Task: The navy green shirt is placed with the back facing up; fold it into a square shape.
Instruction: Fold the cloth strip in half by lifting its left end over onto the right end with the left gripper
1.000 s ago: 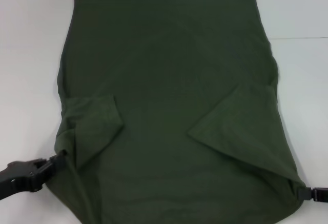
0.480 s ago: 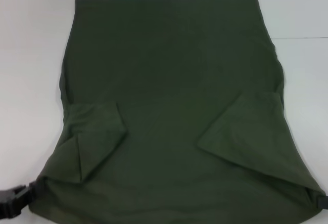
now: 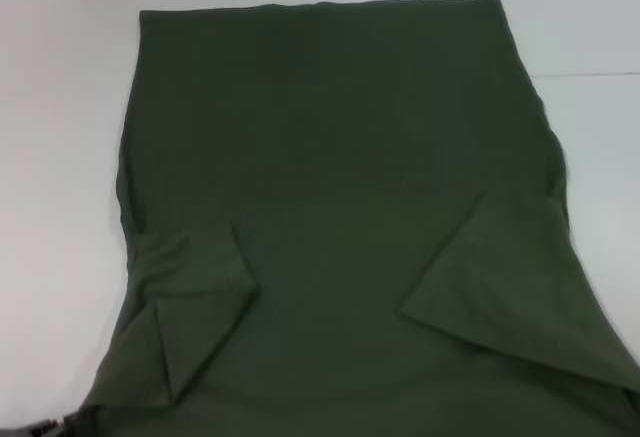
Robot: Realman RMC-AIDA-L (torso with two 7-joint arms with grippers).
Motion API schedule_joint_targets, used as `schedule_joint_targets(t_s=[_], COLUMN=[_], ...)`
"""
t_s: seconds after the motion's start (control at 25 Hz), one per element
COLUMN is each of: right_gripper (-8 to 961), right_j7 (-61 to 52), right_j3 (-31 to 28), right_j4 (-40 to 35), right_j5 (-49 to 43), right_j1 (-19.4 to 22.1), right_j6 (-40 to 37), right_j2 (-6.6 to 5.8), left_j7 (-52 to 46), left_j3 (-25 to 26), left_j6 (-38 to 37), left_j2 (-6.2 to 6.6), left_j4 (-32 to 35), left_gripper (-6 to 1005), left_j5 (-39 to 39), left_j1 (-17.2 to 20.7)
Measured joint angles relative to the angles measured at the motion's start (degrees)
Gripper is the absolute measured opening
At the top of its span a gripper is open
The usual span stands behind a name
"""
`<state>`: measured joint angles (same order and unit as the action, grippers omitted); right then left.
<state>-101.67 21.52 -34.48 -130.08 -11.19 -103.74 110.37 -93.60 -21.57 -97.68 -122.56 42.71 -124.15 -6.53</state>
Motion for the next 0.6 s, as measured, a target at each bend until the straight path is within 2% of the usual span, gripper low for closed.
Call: schedule_joint_targets(t_s=[0.4,0.6], right_gripper=[19,19], right_j7=[1.6,1.9], right_j3=[-2.2,-5.5], right_j4=[-0.2,-0.3], right_j5=[0.0,0.0], right_j1=[3.1,3.3], right_j6=[-2.2,-3.8], right_j2=[-0.55,-1.19], left_j7=[0.0,-0.1], left_j3=[0.0,0.2], left_j6=[-3.2,-4.0], left_j2=[0.09,0.45], left_j4=[0.3,0.2], left_gripper=[31,31], left_j5=[-0.7,-0.3], left_j1=[1.7,0.6])
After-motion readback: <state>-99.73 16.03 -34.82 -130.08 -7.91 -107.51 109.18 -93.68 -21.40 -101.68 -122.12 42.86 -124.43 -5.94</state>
